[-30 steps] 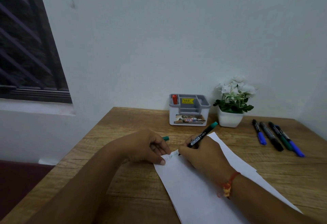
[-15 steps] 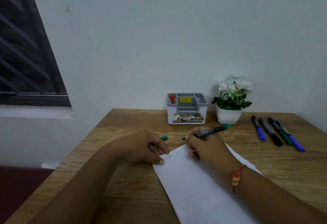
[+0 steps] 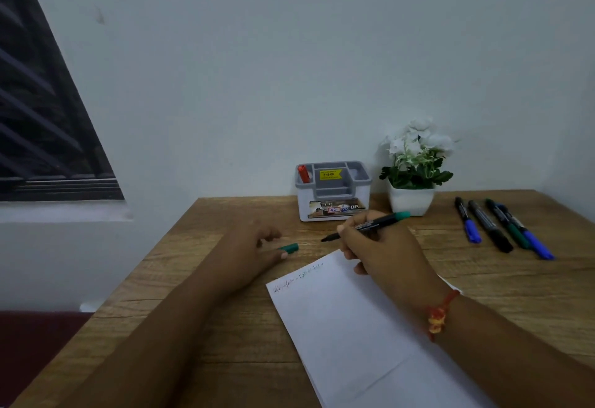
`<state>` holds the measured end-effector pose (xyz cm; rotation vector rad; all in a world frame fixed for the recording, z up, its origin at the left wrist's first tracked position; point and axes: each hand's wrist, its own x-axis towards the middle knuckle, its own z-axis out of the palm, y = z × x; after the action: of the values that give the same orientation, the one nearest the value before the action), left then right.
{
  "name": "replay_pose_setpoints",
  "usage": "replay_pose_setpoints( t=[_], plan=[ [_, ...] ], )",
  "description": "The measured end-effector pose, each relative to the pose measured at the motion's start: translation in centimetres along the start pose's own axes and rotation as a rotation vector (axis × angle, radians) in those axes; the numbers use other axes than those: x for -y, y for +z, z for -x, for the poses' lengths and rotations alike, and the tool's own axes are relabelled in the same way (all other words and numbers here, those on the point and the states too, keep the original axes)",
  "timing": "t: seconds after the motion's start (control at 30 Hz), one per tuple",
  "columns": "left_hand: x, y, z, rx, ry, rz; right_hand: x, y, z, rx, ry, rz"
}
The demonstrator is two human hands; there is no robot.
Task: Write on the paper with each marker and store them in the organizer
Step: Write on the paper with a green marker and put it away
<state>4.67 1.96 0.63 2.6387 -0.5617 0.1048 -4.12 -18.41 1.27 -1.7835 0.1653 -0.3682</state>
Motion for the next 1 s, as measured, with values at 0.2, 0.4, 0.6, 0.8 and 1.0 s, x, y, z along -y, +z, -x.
replay_pose_setpoints(
  t=[0.2, 0.4, 0.6, 0.8, 1.0],
  plan=[
    [0.2, 0.1, -0.2, -0.044, 0.007, 0.080, 0.3, 0.2, 0.1, -0.003, 0.074, -0.171],
    [-1.4, -0.8, 0.7, -0.189, 0.044, 0.421, 0.6, -0.1, 0.2, -0.023, -0.004, -0.305],
    [-2.1, -0.9, 1.0, -0.185, 0.099, 0.477, 0.7, -0.1, 0.4, -0.019, -0.040, -0.338],
    [-2.1, -0.8, 1.1, -0.192, 0.122, 0.499, 0.5, -0.1, 0.2, -0.008, -0.043, -0.336],
    [-2.0, -0.5, 0.8, -0.181, 0.139, 0.433, 0.0, 0.1, 0.0, 0.024, -0.037, -0.324]
  ],
)
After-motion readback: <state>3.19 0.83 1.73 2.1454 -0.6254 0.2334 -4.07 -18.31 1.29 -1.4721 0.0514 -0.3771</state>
